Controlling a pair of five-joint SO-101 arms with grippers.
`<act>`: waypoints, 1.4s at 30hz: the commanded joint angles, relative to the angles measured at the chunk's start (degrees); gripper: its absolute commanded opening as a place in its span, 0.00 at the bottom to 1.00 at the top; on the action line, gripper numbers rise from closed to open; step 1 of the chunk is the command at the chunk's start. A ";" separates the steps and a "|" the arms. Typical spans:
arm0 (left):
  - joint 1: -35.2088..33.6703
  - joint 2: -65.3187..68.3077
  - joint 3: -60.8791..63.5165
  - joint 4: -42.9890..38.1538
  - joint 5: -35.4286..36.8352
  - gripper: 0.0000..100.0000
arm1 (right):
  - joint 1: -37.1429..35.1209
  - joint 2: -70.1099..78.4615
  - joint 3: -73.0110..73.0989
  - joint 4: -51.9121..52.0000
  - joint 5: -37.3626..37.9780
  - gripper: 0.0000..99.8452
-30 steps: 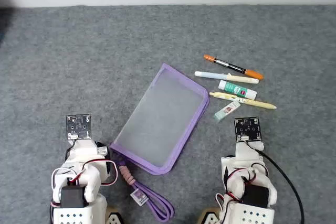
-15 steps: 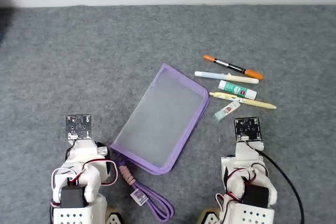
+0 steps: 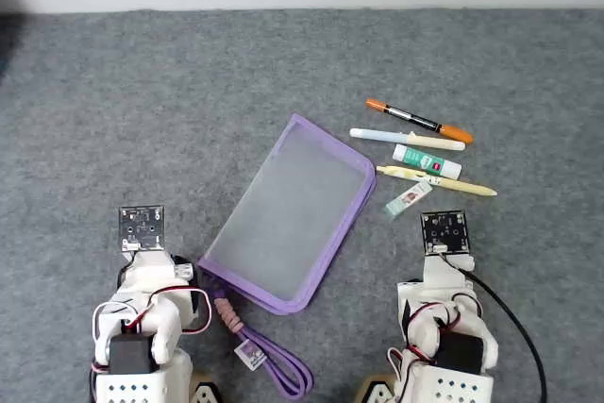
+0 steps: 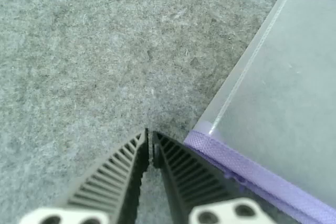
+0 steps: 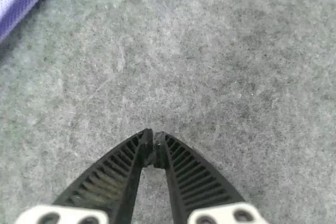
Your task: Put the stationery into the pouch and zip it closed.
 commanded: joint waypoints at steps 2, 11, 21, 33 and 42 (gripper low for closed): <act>-0.09 -0.44 -0.57 0.18 -0.62 0.01 | -0.31 -0.48 1.05 0.31 0.62 0.01; -0.09 -0.44 -0.57 0.18 -0.62 0.01 | -0.31 -0.48 1.05 0.31 0.62 0.01; -0.09 -0.44 -0.57 0.18 -0.62 0.01 | -0.31 -0.48 1.05 0.31 0.62 0.01; -0.09 -0.44 -0.57 0.18 -0.62 0.01 | -0.57 -0.48 1.05 0.31 0.53 0.01; -0.09 -0.44 -0.57 0.18 -0.62 0.01 | -1.71 -0.40 1.05 -0.22 0.62 0.01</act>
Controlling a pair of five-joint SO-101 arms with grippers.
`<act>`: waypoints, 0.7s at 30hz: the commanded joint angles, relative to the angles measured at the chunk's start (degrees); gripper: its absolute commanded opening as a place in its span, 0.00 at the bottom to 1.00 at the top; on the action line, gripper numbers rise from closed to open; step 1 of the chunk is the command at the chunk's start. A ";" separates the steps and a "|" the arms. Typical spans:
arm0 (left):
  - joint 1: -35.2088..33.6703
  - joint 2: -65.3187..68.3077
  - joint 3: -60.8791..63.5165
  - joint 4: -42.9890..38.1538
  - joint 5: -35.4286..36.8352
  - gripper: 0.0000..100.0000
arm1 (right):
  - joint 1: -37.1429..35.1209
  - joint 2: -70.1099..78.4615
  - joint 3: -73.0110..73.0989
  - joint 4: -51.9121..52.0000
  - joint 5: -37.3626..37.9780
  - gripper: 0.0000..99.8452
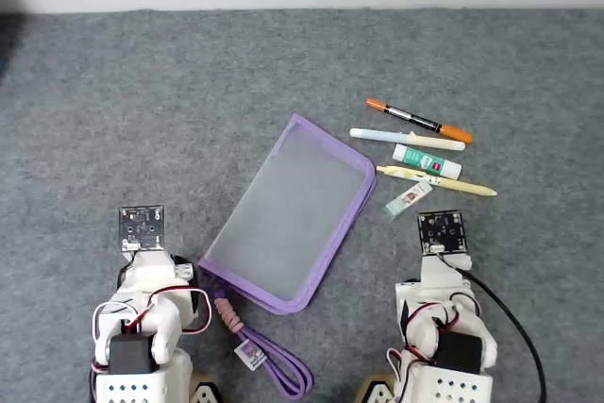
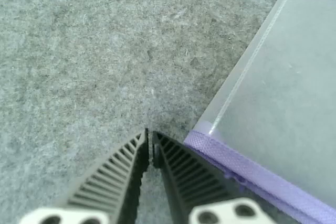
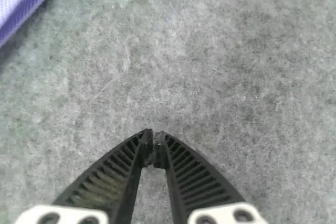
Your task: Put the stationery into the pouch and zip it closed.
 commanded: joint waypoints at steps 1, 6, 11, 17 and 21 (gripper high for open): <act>-0.09 -0.44 -0.57 0.18 -0.62 0.01 | -0.48 -0.40 1.05 -1.10 0.35 0.01; -0.09 -0.44 -0.57 0.18 -0.62 0.01 | -0.57 0.04 -0.70 -8.75 0.00 0.01; -0.09 -0.44 -0.57 0.18 -0.62 0.01 | -10.95 0.22 -6.07 -1.80 -2.64 0.01; -0.09 -0.44 -0.57 0.18 -0.62 0.01 | -22.37 4.18 -12.84 0.40 -0.97 0.01; -0.09 -0.44 -0.57 0.18 -0.62 0.01 | -28.26 16.40 -15.56 -1.63 -1.05 0.01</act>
